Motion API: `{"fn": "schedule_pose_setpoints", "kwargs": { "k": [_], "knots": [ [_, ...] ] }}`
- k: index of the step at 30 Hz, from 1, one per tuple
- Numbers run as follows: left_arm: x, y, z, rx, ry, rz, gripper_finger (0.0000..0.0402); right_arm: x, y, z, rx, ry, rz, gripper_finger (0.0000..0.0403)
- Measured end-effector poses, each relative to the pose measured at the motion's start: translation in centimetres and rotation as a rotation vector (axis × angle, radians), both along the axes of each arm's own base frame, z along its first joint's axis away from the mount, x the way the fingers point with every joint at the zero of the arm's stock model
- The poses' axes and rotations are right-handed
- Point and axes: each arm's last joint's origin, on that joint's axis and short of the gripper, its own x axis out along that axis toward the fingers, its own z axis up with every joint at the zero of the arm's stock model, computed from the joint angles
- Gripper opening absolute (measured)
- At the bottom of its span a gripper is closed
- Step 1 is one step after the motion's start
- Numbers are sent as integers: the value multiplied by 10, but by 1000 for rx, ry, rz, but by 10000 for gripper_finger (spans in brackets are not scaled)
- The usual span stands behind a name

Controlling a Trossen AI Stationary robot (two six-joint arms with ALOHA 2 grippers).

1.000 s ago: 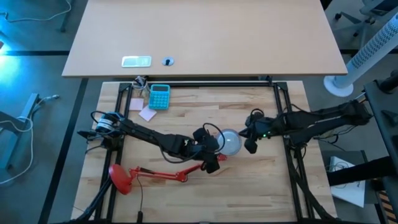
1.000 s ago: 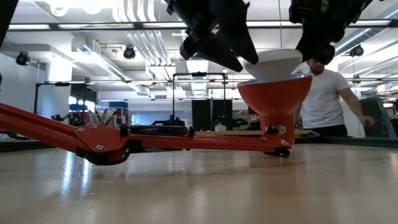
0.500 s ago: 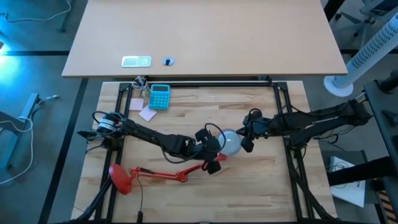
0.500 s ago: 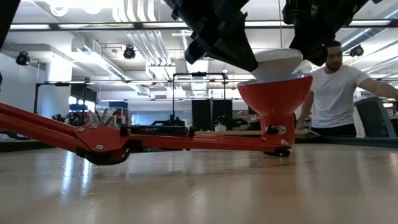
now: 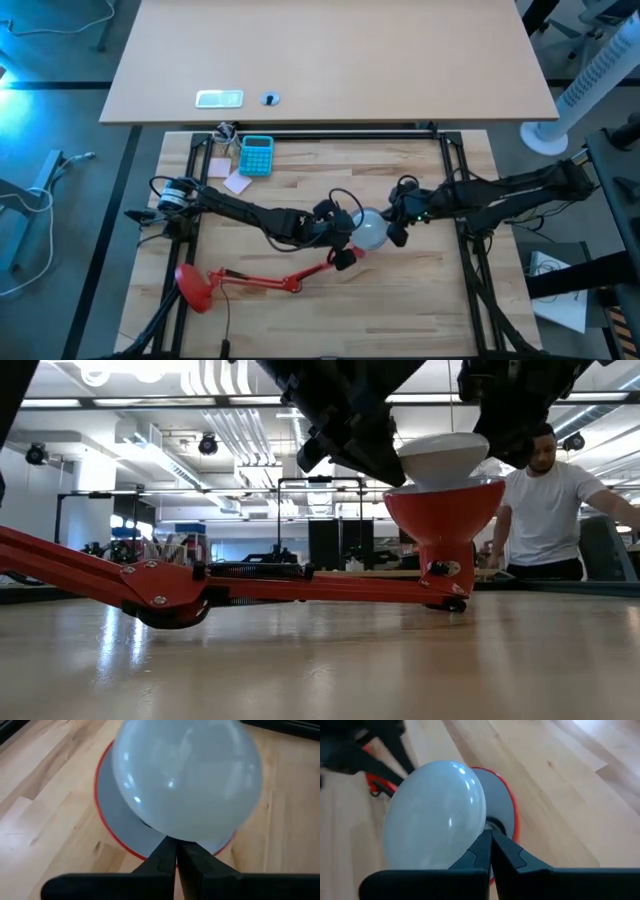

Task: Screw lightbulb
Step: Insert the light bulb into the red lamp

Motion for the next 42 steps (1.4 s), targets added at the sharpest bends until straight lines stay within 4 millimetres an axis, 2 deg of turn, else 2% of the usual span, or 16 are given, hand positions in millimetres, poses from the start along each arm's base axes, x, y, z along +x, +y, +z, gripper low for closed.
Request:
{"fn": "schedule_pose_setpoints", "kwargs": {
  "k": [6, 13, 20, 25, 29, 34, 38, 42],
  "knots": [
    [1, 13, -1, 23, 14, 38, 1, -5, 4, 2, 163, 21, 41, 0],
    [-9, 14, 0, 37, 104, 28, 1, -14, 1, 4, 153, 45, 9, 0],
    [-26, -6, 6, -1, 174, 28, 1, -13, 1, 7, 128, 9, 34, 0],
    [-32, -41, 9, -52, 122, -14, 1, -9, 5, 23, 76, -160, 146, 0],
    [-23, -64, 2, -90, 26, -55, 1, 1, 9, 30, 29, -267, 237, 0],
    [-11, -65, -17, -93, 9, -38, 1, 18, 14, 21, 17, -258, 330, 0],
    [-8, -60, -21, -75, 19, -35, 1, 25, 15, 8, 9, -174, 337, 0],
    [-8, -57, -20, -47, 18, -34, 1, 25, 14, 3, -17, -136, 319, 0]
  ]
}}
